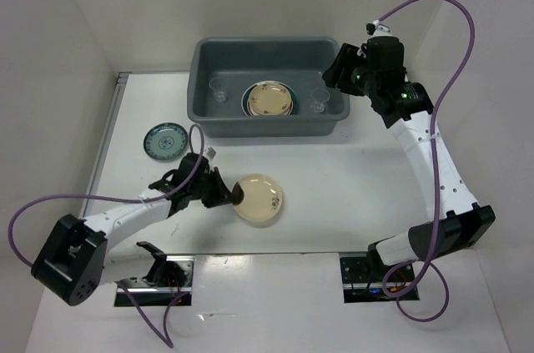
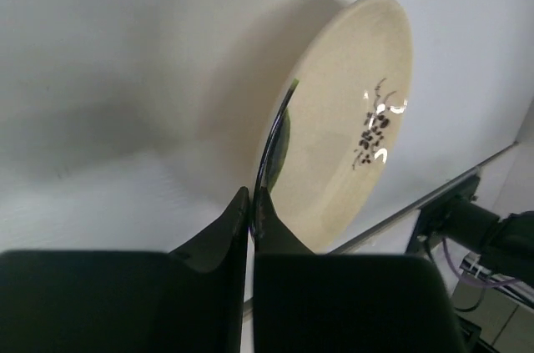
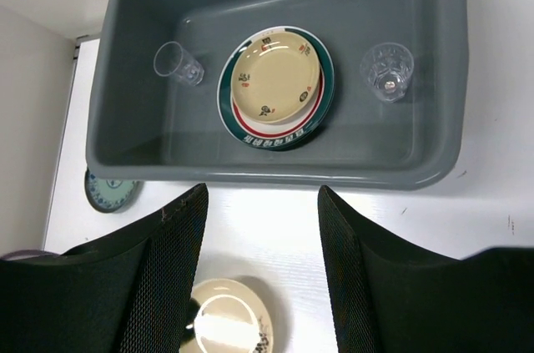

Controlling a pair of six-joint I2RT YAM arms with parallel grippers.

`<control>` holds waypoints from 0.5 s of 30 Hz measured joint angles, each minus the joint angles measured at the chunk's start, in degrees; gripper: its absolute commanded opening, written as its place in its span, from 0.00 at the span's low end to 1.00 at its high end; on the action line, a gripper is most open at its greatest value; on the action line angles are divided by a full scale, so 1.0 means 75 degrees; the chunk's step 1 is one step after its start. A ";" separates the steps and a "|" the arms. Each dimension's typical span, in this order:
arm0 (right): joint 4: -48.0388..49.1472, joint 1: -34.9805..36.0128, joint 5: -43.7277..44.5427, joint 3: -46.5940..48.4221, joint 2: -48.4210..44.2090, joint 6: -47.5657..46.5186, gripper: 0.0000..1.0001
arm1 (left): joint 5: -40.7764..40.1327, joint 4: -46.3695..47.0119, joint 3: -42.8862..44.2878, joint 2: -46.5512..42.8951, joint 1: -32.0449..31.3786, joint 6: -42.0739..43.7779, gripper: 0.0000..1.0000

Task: Place the mixed dishes into the plastic bin

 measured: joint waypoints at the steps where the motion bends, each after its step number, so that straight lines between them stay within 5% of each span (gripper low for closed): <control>1: -0.0015 0.0000 0.0023 0.0000 -0.0003 0.0000 0.61 | -0.0052 -0.0178 0.0213 -0.0119 0.0000 0.0032 0.00; 5: -0.0032 0.0000 0.0108 0.0003 -0.0006 0.0003 0.61 | 0.0335 -0.0708 0.1903 0.0146 0.0003 0.0388 0.00; 15: -0.0090 -0.0023 0.0472 0.0096 -0.0012 -0.0070 0.61 | 0.1521 -0.0679 0.7297 0.3509 0.0219 0.1131 0.00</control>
